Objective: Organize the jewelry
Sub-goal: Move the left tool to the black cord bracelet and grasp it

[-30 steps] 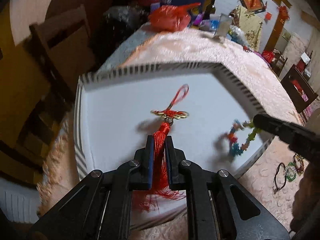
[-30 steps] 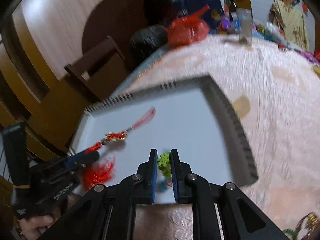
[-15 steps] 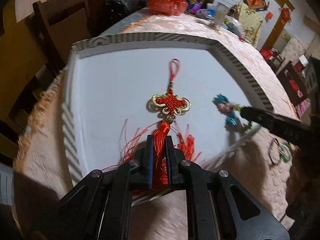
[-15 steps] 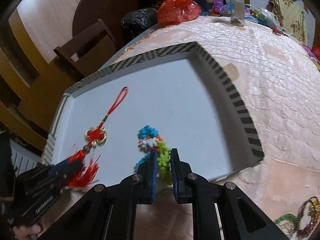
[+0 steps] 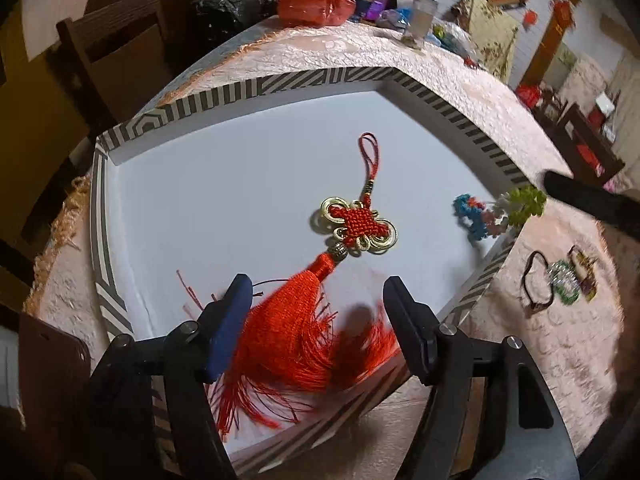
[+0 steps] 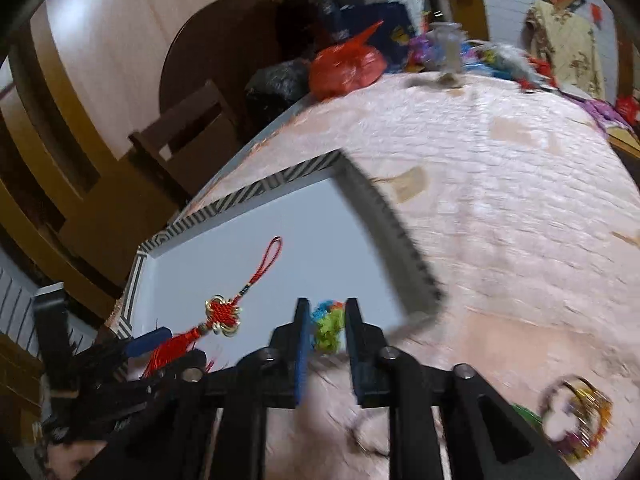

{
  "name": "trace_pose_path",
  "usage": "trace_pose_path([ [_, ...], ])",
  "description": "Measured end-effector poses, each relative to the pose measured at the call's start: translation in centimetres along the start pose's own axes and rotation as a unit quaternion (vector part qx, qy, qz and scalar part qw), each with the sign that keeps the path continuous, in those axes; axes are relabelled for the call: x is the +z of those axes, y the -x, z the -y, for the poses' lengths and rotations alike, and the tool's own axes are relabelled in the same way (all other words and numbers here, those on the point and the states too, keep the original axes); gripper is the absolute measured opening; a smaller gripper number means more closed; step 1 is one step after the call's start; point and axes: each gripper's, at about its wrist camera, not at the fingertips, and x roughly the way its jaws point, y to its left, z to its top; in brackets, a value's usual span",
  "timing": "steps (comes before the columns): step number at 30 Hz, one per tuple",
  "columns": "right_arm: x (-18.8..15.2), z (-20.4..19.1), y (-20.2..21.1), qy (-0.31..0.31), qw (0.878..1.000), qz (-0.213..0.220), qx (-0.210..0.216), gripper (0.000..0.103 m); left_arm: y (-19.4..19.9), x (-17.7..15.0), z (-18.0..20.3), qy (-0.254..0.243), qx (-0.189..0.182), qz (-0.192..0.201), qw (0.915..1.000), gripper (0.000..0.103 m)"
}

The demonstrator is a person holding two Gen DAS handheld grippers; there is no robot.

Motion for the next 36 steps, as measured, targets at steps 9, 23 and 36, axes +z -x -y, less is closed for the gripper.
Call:
trace_pose_path([
  [9,-6.1,8.2,8.1,-0.062,0.996,0.029,-0.060,0.035,1.4,0.9,-0.8,0.019,0.032,0.025,0.9990,0.068],
  [23,-15.6,12.6,10.9,-0.128,0.978,-0.032,-0.163,0.035,2.6,-2.0,12.7,-0.165,-0.122,0.026,0.9783,0.069],
  [36,-17.1,11.2,10.6,-0.055,0.984,-0.030,-0.166,0.062,-1.7,-2.0,15.6,-0.168,-0.127,-0.002,0.9776,0.061],
])
